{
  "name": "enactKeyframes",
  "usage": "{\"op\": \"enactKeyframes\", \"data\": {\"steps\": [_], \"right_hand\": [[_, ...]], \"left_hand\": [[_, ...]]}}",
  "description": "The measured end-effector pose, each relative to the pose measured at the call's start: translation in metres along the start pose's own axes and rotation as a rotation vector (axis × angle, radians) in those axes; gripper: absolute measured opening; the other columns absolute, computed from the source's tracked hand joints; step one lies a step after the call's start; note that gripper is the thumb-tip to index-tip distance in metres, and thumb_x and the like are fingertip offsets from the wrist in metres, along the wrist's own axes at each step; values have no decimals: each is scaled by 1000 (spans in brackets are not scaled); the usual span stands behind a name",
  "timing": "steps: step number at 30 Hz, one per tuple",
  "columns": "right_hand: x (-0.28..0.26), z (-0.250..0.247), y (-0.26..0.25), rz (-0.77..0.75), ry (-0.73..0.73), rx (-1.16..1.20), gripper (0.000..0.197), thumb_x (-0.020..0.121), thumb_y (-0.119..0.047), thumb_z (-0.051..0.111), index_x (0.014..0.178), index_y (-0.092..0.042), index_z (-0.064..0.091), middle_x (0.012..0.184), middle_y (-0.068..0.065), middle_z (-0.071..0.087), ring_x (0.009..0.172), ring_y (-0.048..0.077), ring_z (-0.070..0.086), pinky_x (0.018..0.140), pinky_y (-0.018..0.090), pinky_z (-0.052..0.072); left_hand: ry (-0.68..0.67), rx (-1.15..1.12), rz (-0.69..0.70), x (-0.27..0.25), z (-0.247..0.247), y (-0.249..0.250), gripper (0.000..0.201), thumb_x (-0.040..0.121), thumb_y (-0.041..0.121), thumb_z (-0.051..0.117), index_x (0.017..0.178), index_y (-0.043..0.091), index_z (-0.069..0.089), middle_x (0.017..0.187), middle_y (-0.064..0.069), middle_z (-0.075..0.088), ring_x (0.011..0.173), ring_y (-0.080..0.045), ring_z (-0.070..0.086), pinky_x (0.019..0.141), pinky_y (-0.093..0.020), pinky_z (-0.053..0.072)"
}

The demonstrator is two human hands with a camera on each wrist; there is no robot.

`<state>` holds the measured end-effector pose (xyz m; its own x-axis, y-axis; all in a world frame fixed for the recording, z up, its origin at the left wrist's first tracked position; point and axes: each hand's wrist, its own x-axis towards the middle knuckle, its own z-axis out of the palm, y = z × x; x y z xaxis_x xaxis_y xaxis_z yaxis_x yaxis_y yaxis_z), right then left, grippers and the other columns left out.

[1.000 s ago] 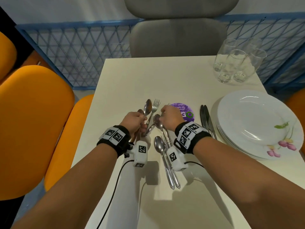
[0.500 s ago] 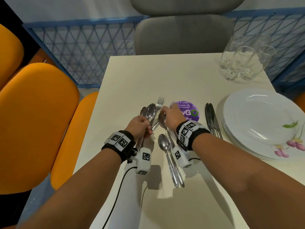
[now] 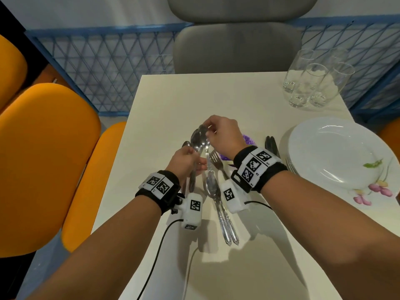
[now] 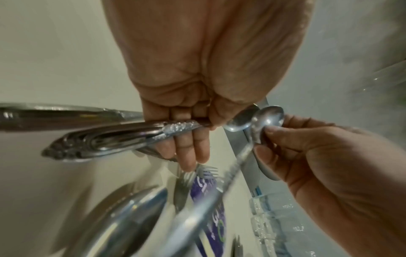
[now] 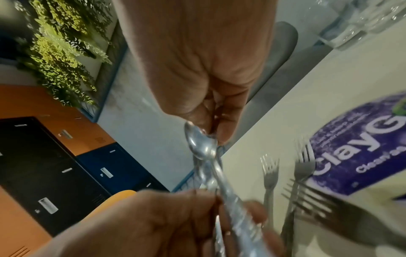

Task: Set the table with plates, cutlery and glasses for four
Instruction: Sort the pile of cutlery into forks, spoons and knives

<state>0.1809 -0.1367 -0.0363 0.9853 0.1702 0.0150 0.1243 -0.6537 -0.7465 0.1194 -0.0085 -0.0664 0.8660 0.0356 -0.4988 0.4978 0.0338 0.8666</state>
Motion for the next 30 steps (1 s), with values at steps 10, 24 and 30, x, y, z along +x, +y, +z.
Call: {"op": "enactKeyframes", "data": {"steps": [10, 24, 30], "right_hand": [[-28, 16, 19, 258, -115, 56, 17, 83, -14, 71, 92, -9, 58, 82, 9, 67, 68, 25, 69, 69, 38, 58], [-58, 22, 45, 92, -396, -186, 26, 83, -3, 67, 103, -20, 72, 87, -5, 65, 80, 13, 65, 77, 30, 56], [-47, 8, 25, 135, -259, 117, 21, 85, 1, 64, 97, -14, 72, 68, -10, 55, 60, 11, 57, 59, 25, 56]], "left_hand": [[-94, -15, -100, -16, 1, -8, 20, 100, 6, 35, 94, 6, 53, 66, -4, 48, 55, -14, 42, 55, -28, 40], [-5, 31, -110, -16, -11, -26, 20, 99, 9, 38, 97, 3, 57, 70, -7, 52, 58, -15, 46, 55, -27, 41], [-47, -24, -116, -23, -4, -31, 22, 99, 4, 35, 88, 6, 54, 72, -10, 55, 58, -17, 51, 51, -25, 40]]}}
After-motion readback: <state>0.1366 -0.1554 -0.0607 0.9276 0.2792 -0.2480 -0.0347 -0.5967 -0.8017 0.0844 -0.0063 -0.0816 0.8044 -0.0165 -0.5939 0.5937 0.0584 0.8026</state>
